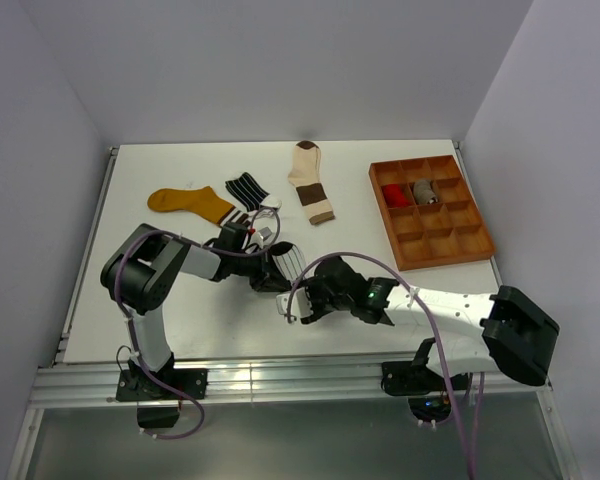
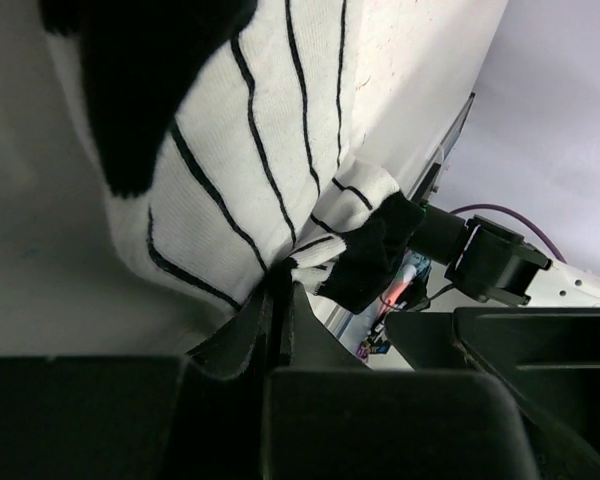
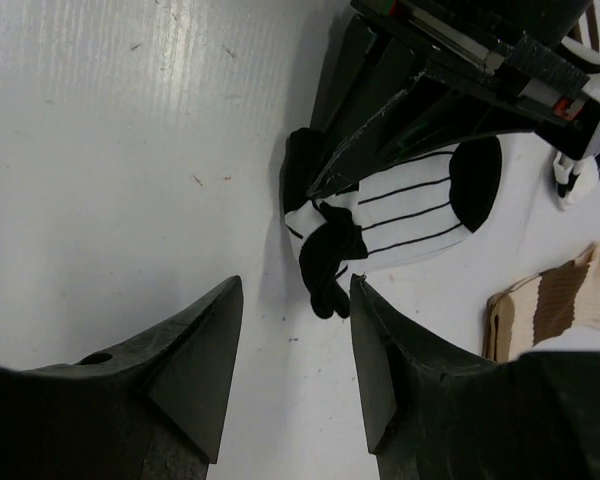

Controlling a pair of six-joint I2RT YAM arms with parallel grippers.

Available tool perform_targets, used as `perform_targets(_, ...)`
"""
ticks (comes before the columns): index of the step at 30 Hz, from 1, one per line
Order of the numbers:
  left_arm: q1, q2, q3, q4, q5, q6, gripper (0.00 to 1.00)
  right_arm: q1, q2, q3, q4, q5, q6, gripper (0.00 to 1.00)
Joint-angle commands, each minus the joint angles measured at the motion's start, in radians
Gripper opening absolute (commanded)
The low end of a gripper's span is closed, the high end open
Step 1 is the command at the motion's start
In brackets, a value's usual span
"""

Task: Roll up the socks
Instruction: Roll the sock at the center of the board.

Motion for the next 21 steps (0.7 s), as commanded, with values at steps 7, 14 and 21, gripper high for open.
perform_targets(7,0.001,0.046,-0.011,-0.255,-0.105,0.121,0.0,0.031,0.046,-0.004,0.055,0.006,-0.11,0.52)
perform_targets(14,0.001,0.032,0.011,-0.327,-0.106,0.151,0.0,0.044,0.094,-0.01,0.049,0.007,-0.151,0.5)
perform_targets(21,0.001,0.041,0.045,-0.407,-0.109,0.197,0.01,0.072,0.126,-0.012,0.074,0.028,-0.165,0.49)
